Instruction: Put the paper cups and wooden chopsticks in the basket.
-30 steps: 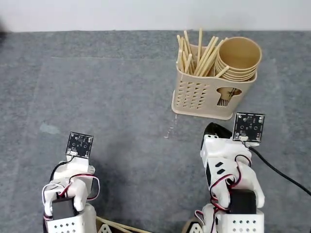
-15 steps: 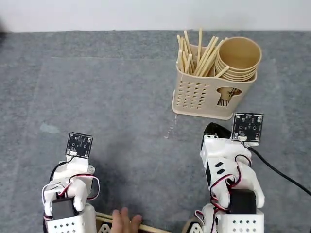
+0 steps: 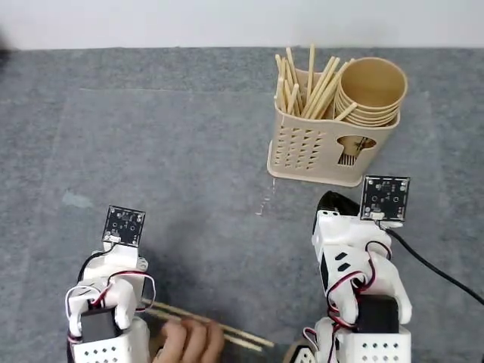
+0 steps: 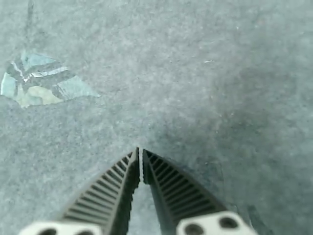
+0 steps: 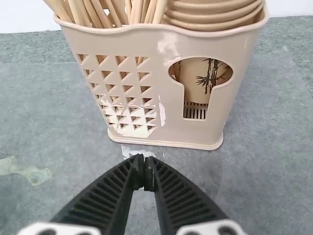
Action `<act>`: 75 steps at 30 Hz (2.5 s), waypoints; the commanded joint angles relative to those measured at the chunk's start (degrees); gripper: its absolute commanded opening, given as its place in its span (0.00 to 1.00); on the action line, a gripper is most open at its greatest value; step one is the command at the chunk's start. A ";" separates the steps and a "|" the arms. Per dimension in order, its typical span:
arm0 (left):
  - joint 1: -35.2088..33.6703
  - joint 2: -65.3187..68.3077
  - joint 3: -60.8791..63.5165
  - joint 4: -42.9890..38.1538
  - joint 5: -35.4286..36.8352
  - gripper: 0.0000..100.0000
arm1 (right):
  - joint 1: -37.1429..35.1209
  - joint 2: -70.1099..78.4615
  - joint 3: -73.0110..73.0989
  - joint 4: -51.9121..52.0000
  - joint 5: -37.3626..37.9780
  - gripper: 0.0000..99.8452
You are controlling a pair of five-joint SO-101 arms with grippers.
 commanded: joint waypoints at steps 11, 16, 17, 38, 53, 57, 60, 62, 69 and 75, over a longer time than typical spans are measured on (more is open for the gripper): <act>0.00 -0.88 -0.40 0.44 0.35 0.02 | 0.31 -0.40 -0.09 -1.54 0.79 0.01; 0.00 -0.88 -0.40 0.44 0.35 0.02 | 0.31 -0.31 -0.35 -1.63 0.53 0.01; 0.00 -0.88 -0.40 0.44 0.35 0.02 | 0.22 -0.31 -0.62 -1.63 0.70 0.01; -0.09 -0.88 -0.40 0.44 0.35 0.02 | -22.99 32.40 -32.09 18.68 10.37 0.05; -0.09 -0.88 -0.40 0.44 0.35 0.02 | -35.12 84.18 -58.99 19.56 25.93 0.07; -0.09 -0.88 -0.40 0.44 0.35 0.02 | -37.41 92.44 -63.65 19.82 28.66 0.08; -0.09 -0.88 -0.40 0.44 0.35 0.02 | -38.55 95.87 -64.79 19.82 28.57 0.16; -0.09 -0.88 -0.40 0.44 0.35 0.02 | -38.64 96.84 -64.79 19.82 28.40 0.26; -0.09 -0.88 -0.40 0.44 0.35 0.02 | -39.60 97.27 -64.70 21.58 28.13 0.40; -0.09 -0.88 -0.40 0.44 0.35 0.02 | -42.51 97.54 -64.53 24.66 24.88 0.40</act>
